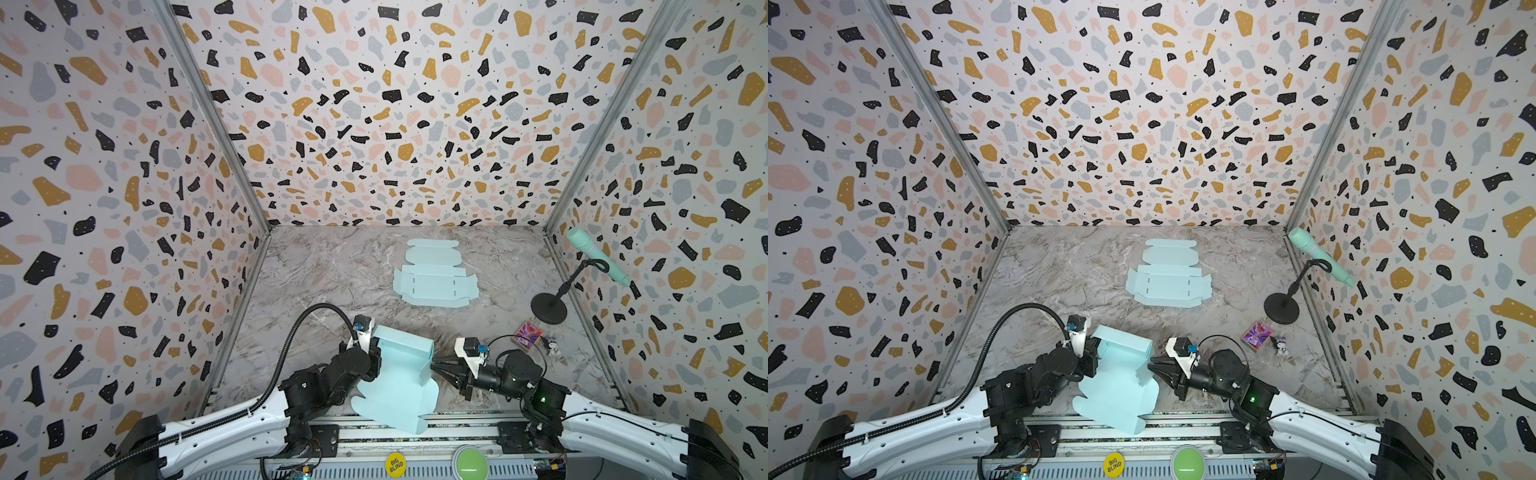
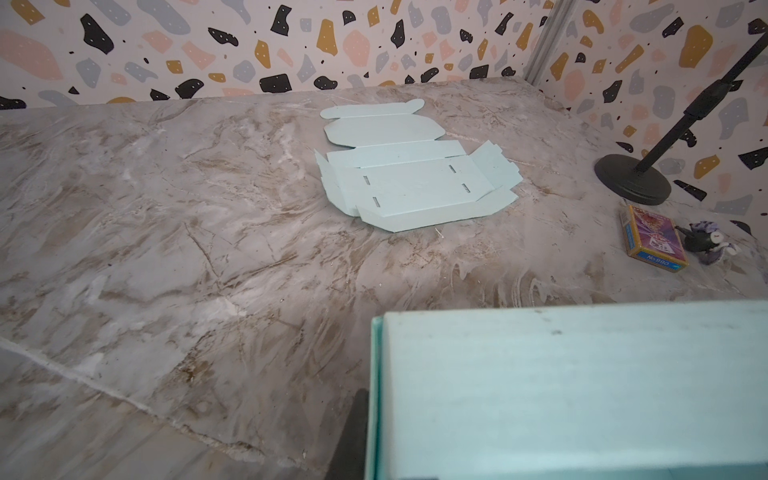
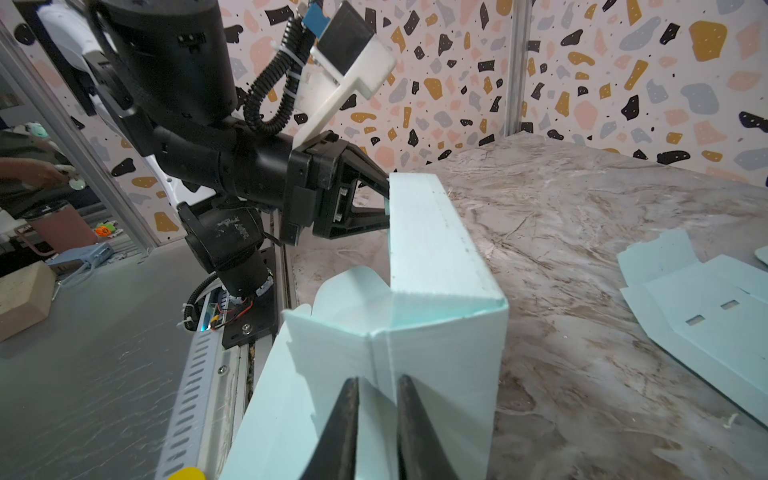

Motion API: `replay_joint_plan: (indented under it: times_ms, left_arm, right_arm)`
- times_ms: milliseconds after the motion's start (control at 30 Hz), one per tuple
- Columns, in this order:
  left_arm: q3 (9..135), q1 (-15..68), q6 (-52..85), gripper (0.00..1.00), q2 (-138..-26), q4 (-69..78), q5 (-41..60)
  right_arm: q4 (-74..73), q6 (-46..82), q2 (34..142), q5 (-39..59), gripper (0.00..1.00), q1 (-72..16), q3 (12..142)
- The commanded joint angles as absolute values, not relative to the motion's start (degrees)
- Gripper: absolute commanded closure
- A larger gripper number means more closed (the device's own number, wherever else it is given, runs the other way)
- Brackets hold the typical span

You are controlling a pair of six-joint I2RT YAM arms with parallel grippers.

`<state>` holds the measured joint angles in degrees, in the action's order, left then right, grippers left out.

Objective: Fold the paper box

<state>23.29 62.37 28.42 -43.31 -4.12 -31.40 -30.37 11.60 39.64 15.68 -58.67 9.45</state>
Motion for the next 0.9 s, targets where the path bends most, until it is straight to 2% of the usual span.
replay_joint_plan:
  times_ms: [0, 333, 733, 867]
  left_arm:
    - [23.94, 62.19, 30.03, 0.99, -43.91, -0.01, -31.92]
    - [25.37, 62.14, 32.83, 0.99, -49.14, 0.26, -33.93]
    - [26.38, 62.16, 33.28, 1.0, -52.51, 1.77, -33.4]
    - [25.74, 62.23, 33.66, 1.0, -52.36, 3.59, -31.89]
  right_arm:
    - [-31.94, 10.55, 41.53, 10.87, 0.79, -60.19, 11.23]
    - [-30.39, 11.64, 48.93, -8.77, 0.7, -63.64, 16.12]
    - [-31.11, 15.05, 59.14, -17.77, 0.74, -63.72, 21.11]
    - [-31.14, 17.04, 62.48, -20.79, 0.81, -63.72, 22.27]
